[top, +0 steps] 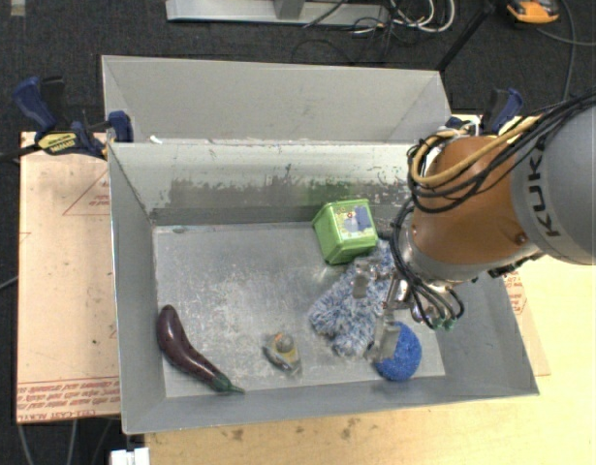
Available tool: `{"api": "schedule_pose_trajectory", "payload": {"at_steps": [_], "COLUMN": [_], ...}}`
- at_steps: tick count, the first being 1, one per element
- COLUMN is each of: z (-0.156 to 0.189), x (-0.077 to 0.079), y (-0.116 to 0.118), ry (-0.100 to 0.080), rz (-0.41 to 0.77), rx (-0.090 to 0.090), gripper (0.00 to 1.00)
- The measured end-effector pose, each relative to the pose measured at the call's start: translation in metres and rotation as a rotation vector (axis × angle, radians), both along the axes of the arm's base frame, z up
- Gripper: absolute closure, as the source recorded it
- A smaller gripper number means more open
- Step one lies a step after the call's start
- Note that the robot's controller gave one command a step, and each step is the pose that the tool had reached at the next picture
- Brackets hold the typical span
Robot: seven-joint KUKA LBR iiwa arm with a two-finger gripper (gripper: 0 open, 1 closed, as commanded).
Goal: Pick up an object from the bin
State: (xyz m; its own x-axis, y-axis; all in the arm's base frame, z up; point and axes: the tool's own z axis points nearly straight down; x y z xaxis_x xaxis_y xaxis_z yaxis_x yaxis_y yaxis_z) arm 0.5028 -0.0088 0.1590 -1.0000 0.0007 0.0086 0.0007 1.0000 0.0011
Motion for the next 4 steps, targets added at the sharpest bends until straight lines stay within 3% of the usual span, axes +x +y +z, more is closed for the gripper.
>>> {"api": "schedule_pose_trajectory", "payload": {"at_steps": [1,2,3,4], "z": [0.004,-0.031,-0.087,-0.087], "x": [0.002,0.009,0.001,0.001], "y": [0.0,0.003,-0.011,-0.011], "ry": [-0.009,-0.019,-0.005,-0.005], "rz": [0.0,0.014,-0.126,-0.126], "rx": [0.0,-0.001,0.0,0.0], "gripper": [0.0,0.0,1.0,1.0]}}
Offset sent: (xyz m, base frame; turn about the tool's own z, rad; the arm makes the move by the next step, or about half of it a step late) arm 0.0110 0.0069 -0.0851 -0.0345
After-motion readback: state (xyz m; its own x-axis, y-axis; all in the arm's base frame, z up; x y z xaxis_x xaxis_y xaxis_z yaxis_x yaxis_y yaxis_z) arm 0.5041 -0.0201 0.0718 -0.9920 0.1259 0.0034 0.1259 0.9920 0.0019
